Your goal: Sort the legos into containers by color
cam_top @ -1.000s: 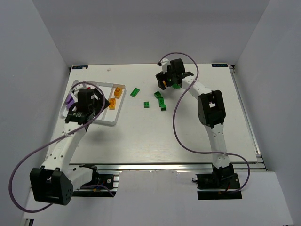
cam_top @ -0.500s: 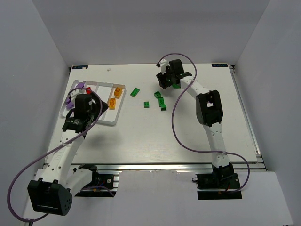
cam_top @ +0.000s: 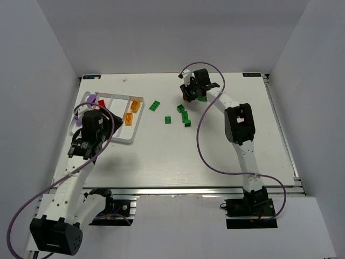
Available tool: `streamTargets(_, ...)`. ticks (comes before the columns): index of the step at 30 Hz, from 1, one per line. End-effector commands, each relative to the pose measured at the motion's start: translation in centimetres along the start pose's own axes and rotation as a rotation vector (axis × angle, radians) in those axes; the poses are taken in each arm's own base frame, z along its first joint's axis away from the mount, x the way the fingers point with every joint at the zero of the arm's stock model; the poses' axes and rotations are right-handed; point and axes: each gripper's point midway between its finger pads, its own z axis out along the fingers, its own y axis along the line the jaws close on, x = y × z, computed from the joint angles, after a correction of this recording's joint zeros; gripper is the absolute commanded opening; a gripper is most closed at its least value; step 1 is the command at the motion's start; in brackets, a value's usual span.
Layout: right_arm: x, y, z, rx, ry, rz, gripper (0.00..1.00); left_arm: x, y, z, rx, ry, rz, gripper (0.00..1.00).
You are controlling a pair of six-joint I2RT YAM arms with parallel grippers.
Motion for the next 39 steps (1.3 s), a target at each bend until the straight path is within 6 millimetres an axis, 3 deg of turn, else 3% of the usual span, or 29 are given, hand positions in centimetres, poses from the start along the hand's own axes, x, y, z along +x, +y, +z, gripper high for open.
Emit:
streamTargets(1, -0.6, 0.1, -0.3, -0.028, -0.007, -0.028, 0.3, 0.2, -0.5, -0.5, 0.039, -0.003, -0.018, 0.88)
streamTargets(3, -1.1, 0.5, -0.6, -0.044, -0.015, -0.031, 0.25, 0.1, -0.6, -0.5, 0.049, -0.008, -0.02, 0.88)
streamTargets(6, -3.6, 1.7, -2.3, -0.105, -0.079, -0.047, 0.14, -0.2, -0.9, -0.8, 0.069, -0.02, -0.016, 0.88)
streamTargets(9, -7.1, 4.3, -5.2, -0.221, -0.184, -0.077, 0.05, -0.8, -1.3, -1.4, 0.088, -0.047, -0.01, 0.88)
streamTargets(10, -8.4, 5.8, -6.8, -0.278, -0.226, -0.091, 0.0, -1.2, -1.4, -1.6, 0.092, -0.059, -0.01, 0.88)
streamTargets(12, -10.1, 8.2, -8.3, -0.354, -0.29, -0.124, 0.0, -2.3, -2.2, -2.5, 0.127, -0.097, -0.017, 0.88)
streamTargets(14, -12.0, 12.7, -10.7, -0.503, -0.357, -0.173, 0.0, -3.7, -3.0, -3.6, 0.162, -0.147, -0.016, 0.88)
streamTargets(19, -13.6, 20.7, -11.5, -0.685, -0.377, -0.195, 0.0, -5.2, -3.8, -5.0, 0.182, -0.189, 0.011, 0.88)
streamTargets(20, -14.1, 22.9, -11.5, -0.719, -0.382, -0.2, 0.0, -5.3, -3.8, -5.1, 0.181, -0.19, 0.015, 0.88)
streamTargets(22, -14.8, 24.7, -10.6, -0.743, -0.396, -0.198, 0.0, -5.4, -3.8, -5.2, 0.177, -0.191, 0.026, 0.88)
streamTargets(23, -15.1, 26.5, -10.4, -0.769, -0.389, -0.187, 0.0, -5.4, -3.7, -5.3, 0.177, -0.191, 0.028, 0.88)
streamTargets(26, -16.7, 29.0, -9.2, -0.776, -0.425, -0.19, 0.0, -5.0, -3.3, -5.4, 0.173, -0.187, 0.029, 0.88)
streamTargets(32, -16.3, 33.4, -6.6, -0.793, -0.453, -0.217, 0.0, -4.3, -3.1, -5.6, 0.178, -0.16, 0.023, 0.89)
streamTargets(39, -14.8, 36.3, -2.5, -0.759, -0.444, -0.193, 0.0, -4.5, -3.0, -6.2, 0.154, -0.14, 0.059, 0.91)
